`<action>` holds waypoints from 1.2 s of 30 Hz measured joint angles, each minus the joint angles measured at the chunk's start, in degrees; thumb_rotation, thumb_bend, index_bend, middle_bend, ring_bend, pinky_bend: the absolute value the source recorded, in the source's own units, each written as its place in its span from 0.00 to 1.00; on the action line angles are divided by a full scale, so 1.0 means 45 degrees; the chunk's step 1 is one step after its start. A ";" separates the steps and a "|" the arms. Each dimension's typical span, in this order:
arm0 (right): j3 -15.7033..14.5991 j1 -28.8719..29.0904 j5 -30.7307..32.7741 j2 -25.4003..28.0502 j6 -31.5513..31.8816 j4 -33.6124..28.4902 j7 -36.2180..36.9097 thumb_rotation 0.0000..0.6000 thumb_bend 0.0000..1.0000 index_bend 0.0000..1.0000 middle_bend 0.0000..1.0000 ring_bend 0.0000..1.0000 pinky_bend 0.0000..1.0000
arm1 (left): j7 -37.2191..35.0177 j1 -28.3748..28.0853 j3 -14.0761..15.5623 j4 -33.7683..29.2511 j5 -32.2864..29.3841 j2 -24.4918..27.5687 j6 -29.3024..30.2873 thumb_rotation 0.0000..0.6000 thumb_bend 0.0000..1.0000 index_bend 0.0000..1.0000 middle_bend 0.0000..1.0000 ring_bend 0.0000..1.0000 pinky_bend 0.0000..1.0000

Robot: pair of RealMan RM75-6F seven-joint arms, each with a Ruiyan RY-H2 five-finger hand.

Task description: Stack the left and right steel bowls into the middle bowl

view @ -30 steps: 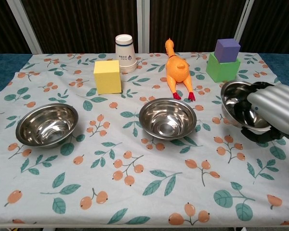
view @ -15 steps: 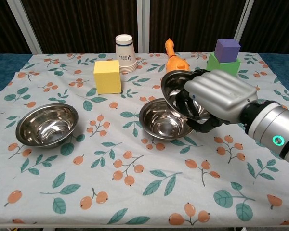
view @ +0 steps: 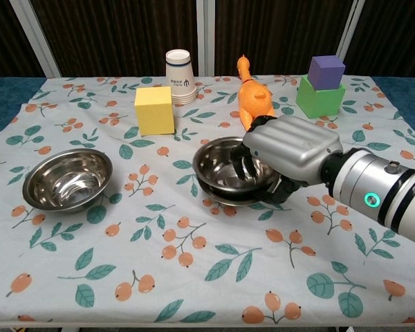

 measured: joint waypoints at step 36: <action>0.0721 -0.1054 -0.0455 0.5594 0.3808 -0.6522 0.1521 1.00 0.00 0.25 0.29 0.05 0.00 | 0.3937 -0.2258 0.1382 -0.0953 0.3759 -0.0190 -0.2142 1.00 0.18 0.39 0.37 0.27 0.38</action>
